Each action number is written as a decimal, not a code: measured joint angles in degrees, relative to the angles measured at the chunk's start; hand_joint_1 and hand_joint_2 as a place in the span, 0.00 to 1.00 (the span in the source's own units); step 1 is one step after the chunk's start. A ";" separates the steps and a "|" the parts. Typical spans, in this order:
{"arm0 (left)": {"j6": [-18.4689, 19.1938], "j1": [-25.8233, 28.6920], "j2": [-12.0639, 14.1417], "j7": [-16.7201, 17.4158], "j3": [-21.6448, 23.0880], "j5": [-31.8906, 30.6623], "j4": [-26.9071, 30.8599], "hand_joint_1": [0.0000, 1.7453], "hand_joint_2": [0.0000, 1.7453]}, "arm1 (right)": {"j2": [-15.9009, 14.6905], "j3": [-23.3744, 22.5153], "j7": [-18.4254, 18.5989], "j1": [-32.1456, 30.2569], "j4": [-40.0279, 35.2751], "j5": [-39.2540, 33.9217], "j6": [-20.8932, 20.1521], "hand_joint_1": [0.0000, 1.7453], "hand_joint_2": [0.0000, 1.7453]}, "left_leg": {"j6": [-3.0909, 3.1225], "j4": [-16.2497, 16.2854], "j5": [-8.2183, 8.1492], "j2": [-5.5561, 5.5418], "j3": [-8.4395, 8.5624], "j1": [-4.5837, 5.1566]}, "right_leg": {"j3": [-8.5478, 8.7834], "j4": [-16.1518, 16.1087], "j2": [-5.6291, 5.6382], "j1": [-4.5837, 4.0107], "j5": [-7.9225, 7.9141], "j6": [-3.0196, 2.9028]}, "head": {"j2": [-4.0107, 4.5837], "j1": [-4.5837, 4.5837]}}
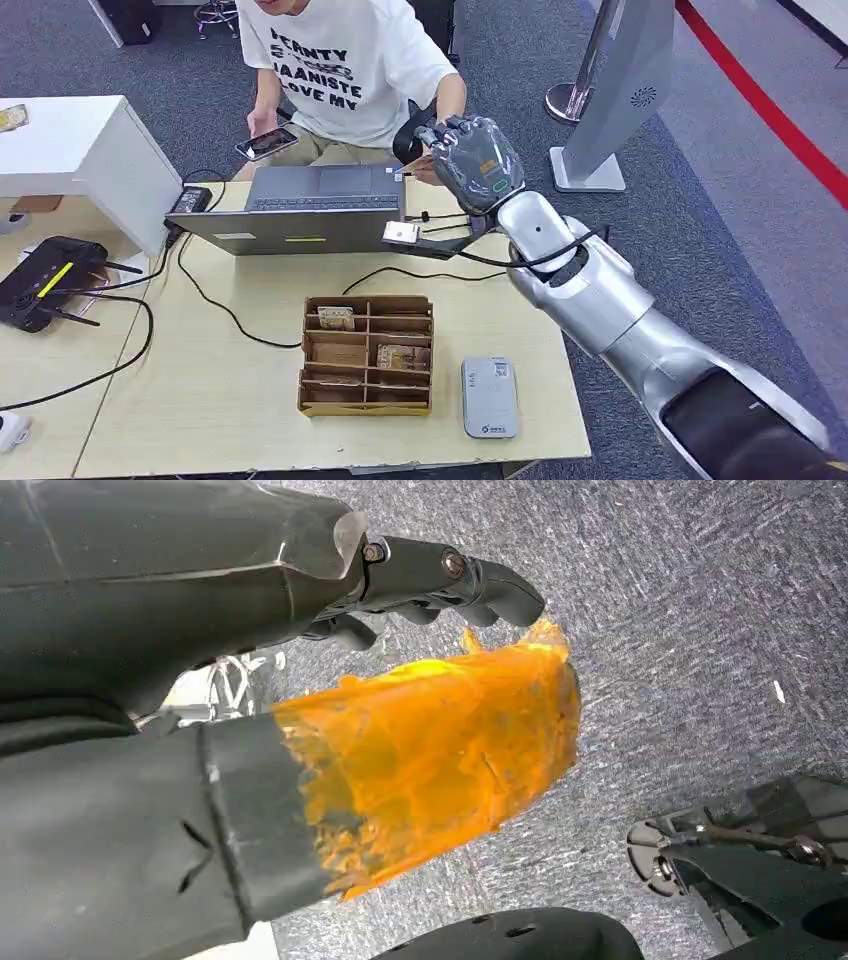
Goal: Pass the card to the sensor for recognition and then transmit it.
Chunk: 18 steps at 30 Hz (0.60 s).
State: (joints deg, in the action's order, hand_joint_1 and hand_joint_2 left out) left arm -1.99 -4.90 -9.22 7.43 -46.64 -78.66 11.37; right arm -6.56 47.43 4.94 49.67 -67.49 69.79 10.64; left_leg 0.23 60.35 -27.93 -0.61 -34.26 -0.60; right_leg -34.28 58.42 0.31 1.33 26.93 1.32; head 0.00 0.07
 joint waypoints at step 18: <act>-2.27 0.89 -0.48 -0.17 -0.57 3.65 0.00 0.00 0.00 | 3.32 -9.97 -9.52 -24.70 -18.85 -20.11 11.72 0.00 1.00 | -0.01 -0.02 -0.07 -0.03 -0.03 -0.01 | -0.03 -0.02 -0.01 -0.01 0.08 -0.01 | 0.00 0.00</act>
State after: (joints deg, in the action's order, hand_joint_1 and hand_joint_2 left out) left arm -4.26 -4.01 -9.70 7.26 -47.21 -75.01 11.37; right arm -3.24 37.46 -4.58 24.96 -86.35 49.68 22.36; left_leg 0.22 60.33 -28.01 -0.64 -34.29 -0.62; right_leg -34.31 58.40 0.30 1.32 27.01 1.31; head 0.00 0.07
